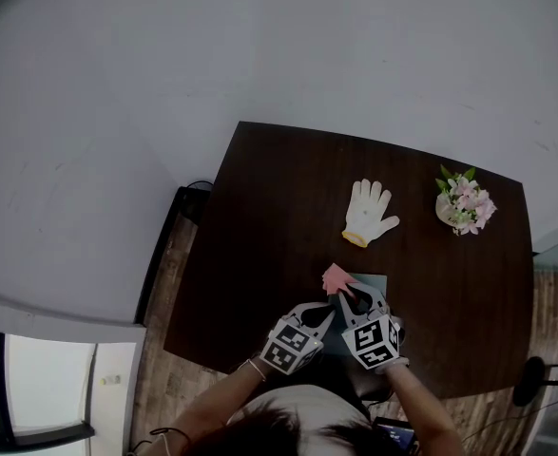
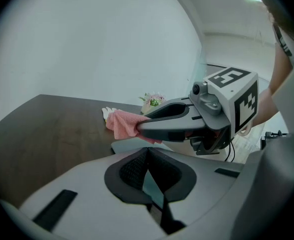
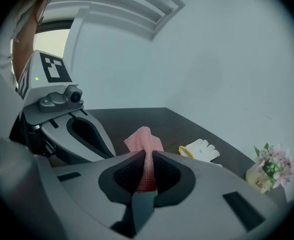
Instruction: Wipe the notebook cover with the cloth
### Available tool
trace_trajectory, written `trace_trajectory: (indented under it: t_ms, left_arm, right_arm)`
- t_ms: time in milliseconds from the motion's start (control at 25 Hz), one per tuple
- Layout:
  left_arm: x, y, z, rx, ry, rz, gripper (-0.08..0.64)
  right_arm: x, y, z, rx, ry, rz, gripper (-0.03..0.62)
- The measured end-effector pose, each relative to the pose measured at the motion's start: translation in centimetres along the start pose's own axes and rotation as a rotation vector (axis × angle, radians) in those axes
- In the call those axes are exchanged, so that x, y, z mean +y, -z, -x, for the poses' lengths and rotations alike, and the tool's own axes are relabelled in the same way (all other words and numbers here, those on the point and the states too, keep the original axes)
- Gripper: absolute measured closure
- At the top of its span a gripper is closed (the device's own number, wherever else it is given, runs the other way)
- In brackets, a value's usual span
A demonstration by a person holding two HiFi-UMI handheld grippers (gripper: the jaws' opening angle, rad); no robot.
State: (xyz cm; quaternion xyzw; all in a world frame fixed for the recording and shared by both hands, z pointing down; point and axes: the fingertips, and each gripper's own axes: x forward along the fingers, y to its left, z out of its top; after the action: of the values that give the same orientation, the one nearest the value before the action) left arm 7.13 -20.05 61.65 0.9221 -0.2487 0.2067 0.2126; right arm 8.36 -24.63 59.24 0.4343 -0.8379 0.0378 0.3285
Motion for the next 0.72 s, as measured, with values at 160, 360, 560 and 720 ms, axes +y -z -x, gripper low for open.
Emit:
trace_trajectory:
  t_ms: [160,360,560,720]
  left_arm:
    - [0.3,1.3,-0.9,0.043,0.01,0.02,0.54]
    - [1.1,2.9,-1.2,0.094,0.004,0.054,0.541]
    - [1.6,3.9,-1.5,0.148,-0.003,0.091,0.541]
    - [1.7,4.2,-2.0,0.16,0.0,0.07,0.541]
  right_arm:
    - [0.7,1.2,-1.8,0.045,-0.032,0.037,0.551]
    - [1.0,2.8,-3.6,0.102,-0.05,0.056,0.551]
    - [1.0,4.2,-4.9,0.168,-0.042,0.086,0.551]
    - [0.9,4.8,-5.5,0.2,-0.034,0.078,0.551]
